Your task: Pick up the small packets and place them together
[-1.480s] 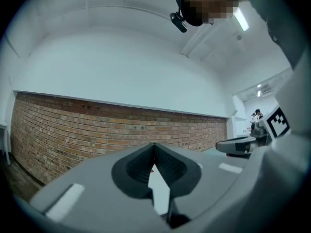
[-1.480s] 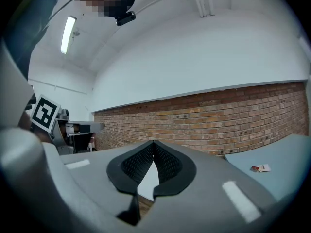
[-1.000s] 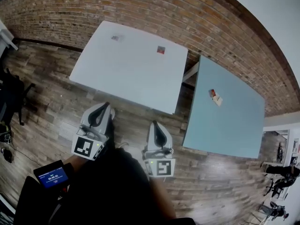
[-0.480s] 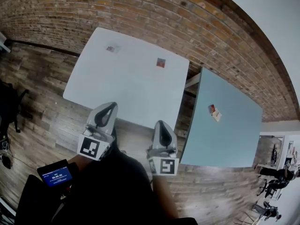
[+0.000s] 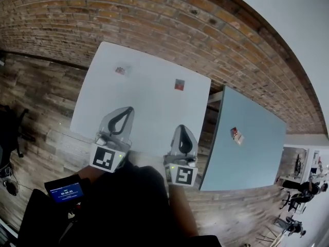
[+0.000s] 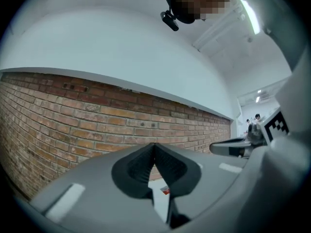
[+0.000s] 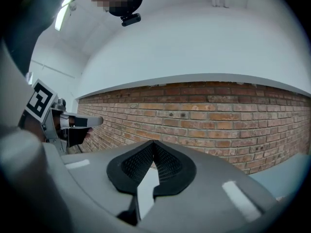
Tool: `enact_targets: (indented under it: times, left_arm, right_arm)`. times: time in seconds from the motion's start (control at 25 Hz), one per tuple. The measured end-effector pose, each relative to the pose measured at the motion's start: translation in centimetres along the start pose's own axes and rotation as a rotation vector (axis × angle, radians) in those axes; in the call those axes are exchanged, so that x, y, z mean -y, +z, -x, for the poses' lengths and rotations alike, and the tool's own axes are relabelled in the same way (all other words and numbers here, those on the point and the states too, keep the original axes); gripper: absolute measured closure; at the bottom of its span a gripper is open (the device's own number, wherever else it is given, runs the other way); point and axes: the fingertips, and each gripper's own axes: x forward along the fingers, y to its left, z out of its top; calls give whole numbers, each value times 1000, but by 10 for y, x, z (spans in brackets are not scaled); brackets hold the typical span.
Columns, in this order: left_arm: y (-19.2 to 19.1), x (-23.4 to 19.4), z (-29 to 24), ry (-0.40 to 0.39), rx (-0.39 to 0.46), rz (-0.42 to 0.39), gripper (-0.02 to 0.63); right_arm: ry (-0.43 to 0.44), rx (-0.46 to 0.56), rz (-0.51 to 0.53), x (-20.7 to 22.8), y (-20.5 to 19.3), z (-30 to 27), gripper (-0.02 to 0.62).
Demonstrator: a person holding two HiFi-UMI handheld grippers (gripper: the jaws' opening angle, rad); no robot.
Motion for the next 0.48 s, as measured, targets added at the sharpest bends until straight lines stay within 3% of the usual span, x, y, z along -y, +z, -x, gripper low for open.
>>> enact_targets:
  times: [0.48]
  left_arm:
    - [-14,-9,-49,27,-18,-13,606]
  right_arm:
    - [43,-44,-23,21,-10,-59,592]
